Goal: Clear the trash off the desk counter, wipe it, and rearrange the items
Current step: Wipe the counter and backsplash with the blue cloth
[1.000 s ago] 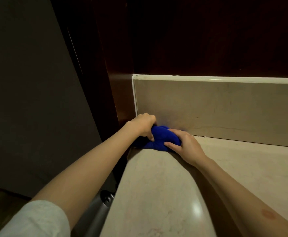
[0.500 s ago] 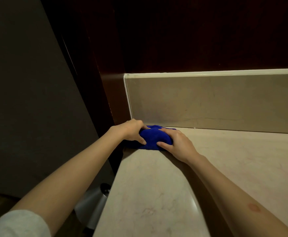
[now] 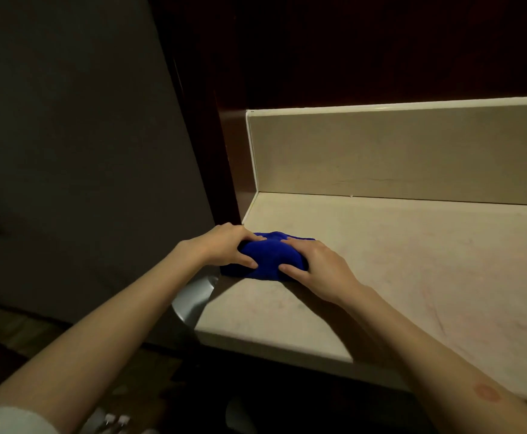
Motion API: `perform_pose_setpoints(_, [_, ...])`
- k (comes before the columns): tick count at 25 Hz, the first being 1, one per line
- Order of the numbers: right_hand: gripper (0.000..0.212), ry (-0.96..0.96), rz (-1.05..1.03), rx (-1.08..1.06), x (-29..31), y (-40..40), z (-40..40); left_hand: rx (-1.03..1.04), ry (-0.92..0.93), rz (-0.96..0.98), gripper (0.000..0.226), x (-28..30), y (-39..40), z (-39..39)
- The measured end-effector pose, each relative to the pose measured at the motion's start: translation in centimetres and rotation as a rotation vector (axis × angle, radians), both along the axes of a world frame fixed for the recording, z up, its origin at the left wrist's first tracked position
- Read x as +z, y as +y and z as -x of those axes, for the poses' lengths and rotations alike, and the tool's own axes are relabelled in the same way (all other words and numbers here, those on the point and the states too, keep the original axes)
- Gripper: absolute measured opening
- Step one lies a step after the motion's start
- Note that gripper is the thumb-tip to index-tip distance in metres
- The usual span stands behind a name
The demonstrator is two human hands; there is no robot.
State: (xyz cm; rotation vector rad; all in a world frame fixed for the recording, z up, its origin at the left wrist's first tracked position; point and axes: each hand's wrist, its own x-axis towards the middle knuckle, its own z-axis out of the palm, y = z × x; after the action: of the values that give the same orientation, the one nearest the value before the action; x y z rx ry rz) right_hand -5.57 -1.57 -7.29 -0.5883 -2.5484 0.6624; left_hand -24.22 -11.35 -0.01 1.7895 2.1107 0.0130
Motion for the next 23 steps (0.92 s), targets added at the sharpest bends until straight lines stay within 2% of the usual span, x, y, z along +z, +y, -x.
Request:
perform_pose_setpoints(11, [0.038,-0.033,-0.002,0.052,0.2,-8.6,-4.5,0.026,-0.051,-0.028,0.051,-0.2,-9.9,-4.7])
perform_pose_setpoints(17, [0.040,-0.012,-0.003,0.044,0.0,-10.1,-5.4,0.024,-0.040,-0.053,0.052,-1.0,-11.0,-5.3])
perform_pose_setpoints(23, [0.035,-0.019,-0.023,0.049,-0.2,-8.8,-4.9,0.021,0.017,-0.063,0.043,-0.4,-8.8,-5.1])
